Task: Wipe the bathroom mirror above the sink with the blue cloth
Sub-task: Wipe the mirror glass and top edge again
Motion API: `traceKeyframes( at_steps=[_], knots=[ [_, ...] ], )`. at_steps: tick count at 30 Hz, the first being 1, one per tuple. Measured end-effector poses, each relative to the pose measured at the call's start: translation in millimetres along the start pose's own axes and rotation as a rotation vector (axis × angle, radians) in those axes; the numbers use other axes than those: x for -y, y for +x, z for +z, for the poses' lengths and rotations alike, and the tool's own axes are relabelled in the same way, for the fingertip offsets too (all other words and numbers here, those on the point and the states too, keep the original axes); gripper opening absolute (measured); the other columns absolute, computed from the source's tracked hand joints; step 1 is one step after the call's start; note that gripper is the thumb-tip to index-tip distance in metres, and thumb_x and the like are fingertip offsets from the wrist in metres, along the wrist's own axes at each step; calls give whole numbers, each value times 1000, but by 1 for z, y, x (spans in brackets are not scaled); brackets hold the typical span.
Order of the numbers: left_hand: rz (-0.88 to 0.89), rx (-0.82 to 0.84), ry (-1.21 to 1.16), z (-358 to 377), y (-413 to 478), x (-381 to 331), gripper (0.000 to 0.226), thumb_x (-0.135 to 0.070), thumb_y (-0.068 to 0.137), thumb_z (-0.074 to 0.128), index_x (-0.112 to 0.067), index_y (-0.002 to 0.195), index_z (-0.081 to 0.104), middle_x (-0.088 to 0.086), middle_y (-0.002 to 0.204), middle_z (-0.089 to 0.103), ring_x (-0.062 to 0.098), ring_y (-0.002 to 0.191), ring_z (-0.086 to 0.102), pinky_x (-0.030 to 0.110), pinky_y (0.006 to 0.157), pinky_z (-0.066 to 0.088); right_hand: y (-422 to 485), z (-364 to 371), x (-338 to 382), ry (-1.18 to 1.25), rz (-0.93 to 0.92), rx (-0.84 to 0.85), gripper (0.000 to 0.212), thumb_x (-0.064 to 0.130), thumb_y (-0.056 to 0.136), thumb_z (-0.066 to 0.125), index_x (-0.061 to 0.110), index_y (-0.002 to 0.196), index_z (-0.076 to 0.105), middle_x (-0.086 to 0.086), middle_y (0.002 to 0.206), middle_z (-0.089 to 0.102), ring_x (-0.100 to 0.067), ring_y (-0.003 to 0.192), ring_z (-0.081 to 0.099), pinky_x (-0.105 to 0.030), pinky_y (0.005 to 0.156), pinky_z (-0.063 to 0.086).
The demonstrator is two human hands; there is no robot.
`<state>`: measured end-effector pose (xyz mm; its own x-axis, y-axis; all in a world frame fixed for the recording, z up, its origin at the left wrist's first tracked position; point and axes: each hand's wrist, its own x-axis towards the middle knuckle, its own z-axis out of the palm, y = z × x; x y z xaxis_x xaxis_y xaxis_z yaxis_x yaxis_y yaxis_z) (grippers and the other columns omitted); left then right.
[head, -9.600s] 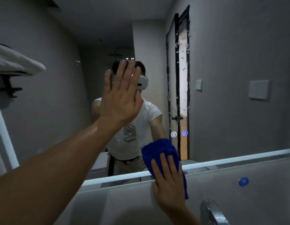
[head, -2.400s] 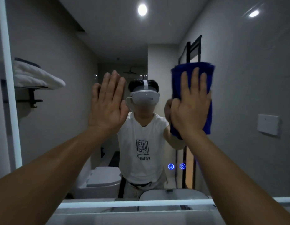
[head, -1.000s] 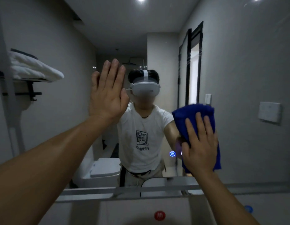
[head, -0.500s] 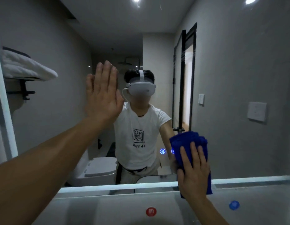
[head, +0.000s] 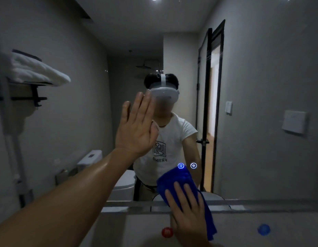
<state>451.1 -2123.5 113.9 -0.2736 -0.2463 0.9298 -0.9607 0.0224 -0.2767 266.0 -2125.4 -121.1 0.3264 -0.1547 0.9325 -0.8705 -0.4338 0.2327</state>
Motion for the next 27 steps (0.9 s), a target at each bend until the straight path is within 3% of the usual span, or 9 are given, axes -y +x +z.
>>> traceKeyframes(
  at_steps=[3,6,9,12,13,17,20,23,27],
  knots=[
    [10,-4,7,0,-1,0,65,-33,98,29,-5,156,22,13,164,18,28,153,13,56,120,18,64,-10,13,50,127,56,109,25,68,75,27,157,13,-1,164,11,-24,152,1,-50,117,5],
    [11,3,6,-1,-2,-1,65,-33,98,29,-6,156,21,13,165,17,27,153,12,55,120,17,98,-11,22,91,286,17,94,27,78,61,29,157,10,0,166,2,-23,153,-1,-51,116,9],
    [11,0,13,-1,-1,-1,65,-33,97,30,-5,156,22,13,165,17,27,153,12,55,120,17,60,1,24,88,274,63,114,24,65,80,30,158,13,-1,166,7,-23,153,2,-48,119,5],
    [10,-7,16,0,-1,-1,65,-33,97,30,-5,155,24,13,164,19,27,152,14,55,120,17,2,12,26,8,231,15,79,25,77,58,31,151,31,3,166,10,-21,152,10,-50,116,16],
    [11,-9,20,0,-1,-1,65,-34,97,30,-5,155,24,13,164,19,27,152,14,55,120,17,-7,11,25,-2,235,18,76,26,79,53,32,151,31,4,166,11,-21,152,11,-50,114,19],
    [10,9,16,-1,-1,-1,65,-34,97,30,-5,156,23,13,164,18,27,153,13,55,120,17,-8,-3,3,55,229,-5,79,25,79,48,34,154,24,6,165,10,-19,152,10,-50,113,23],
    [1,25,23,-1,-1,-2,66,-35,98,28,-6,157,20,12,165,15,26,153,10,55,121,15,26,-18,-29,114,378,4,87,31,76,41,38,156,10,8,166,-1,-19,152,4,-60,105,29],
    [0,5,18,0,-1,-3,65,-34,98,27,-6,156,22,12,165,17,27,153,12,55,120,16,66,-27,-49,145,498,-13,77,25,80,39,29,154,22,3,165,7,-31,147,17,-64,104,33],
    [3,5,20,0,-1,-2,65,-34,98,27,-6,156,21,12,165,17,27,153,11,55,121,15,86,-28,-58,123,493,-67,68,23,81,38,20,149,32,-7,160,22,-35,144,23,-64,104,33]
  ],
)
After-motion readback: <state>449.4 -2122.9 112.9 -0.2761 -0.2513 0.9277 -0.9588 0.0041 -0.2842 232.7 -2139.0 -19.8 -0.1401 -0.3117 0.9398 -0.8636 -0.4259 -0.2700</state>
